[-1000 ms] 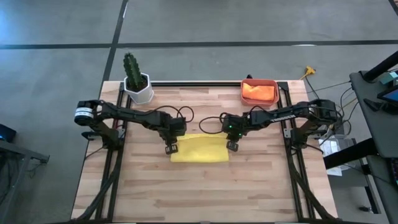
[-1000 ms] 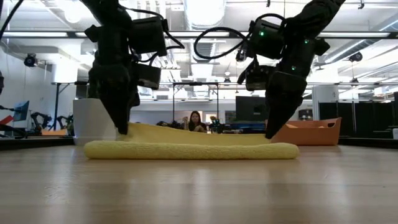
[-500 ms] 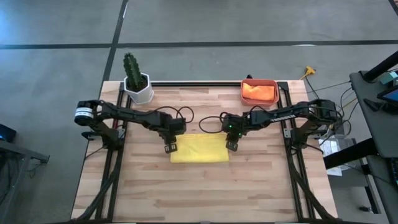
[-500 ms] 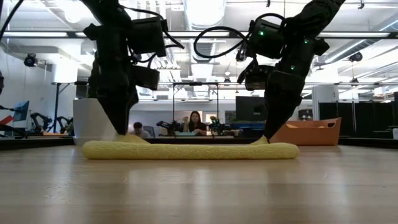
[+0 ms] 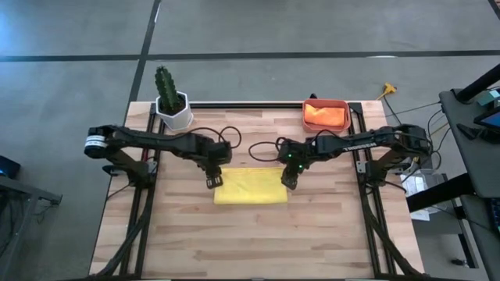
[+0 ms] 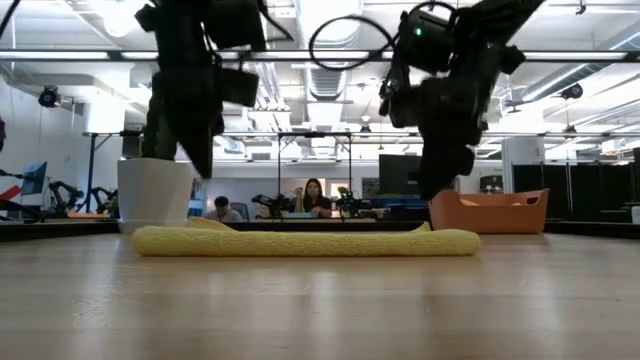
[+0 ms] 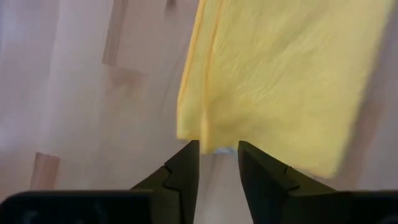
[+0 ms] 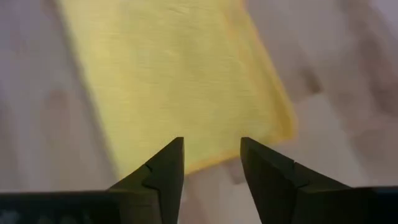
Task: Roll microfiber towels into tight, uniform cylinder then place into a basket
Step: Fold the yellow towel
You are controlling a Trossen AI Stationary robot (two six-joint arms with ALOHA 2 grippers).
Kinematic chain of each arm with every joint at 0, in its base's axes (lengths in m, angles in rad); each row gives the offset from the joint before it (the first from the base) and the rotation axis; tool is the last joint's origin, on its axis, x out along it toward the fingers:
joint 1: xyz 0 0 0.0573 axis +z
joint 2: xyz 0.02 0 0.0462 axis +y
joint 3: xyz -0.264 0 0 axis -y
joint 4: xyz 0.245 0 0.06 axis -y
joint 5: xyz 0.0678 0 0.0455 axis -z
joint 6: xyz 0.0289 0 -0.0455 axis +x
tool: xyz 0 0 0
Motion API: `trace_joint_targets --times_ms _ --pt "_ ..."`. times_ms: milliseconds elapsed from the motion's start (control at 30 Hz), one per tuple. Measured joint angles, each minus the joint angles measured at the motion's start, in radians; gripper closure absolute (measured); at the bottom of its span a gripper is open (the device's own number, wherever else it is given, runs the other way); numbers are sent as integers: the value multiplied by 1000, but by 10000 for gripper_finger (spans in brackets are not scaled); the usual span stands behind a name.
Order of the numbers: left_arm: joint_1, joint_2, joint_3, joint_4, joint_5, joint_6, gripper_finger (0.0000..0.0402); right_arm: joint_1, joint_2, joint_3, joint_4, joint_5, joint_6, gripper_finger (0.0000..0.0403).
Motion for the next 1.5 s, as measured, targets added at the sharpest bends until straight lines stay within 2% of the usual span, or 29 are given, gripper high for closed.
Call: trace_joint_targets --times_ms 200,400,500,700,933,1100,1267,1400,1500 --pt "-23 -112 -26 92 36 -60 306 7 -25 22 16 -110 91 267" --pt "-44 -170 -124 389 271 -122 306 32 -27 23 111 -139 169 279" --pt "-57 -166 -147 431 307 -165 306 41 -27 23 151 -152 111 283" --pt "-88 -158 -179 423 279 -275 306 86 -28 22 152 -133 113 292" --pt "-133 -150 -204 418 178 -331 306 193 -28 22 201 -12 116 289" --pt "-133 -111 -208 386 113 -287 306 256 5 22 164 150 336 288" --pt "-126 -40 -220 332 8 -262 306 267 78 25 185 181 633 300" --pt "-119 15 -236 321 4 -254 306 259 161 48 190 181 692 311" --pt "-120 43 -252 315 63 -279 306 243 230 81 142 173 683 318"
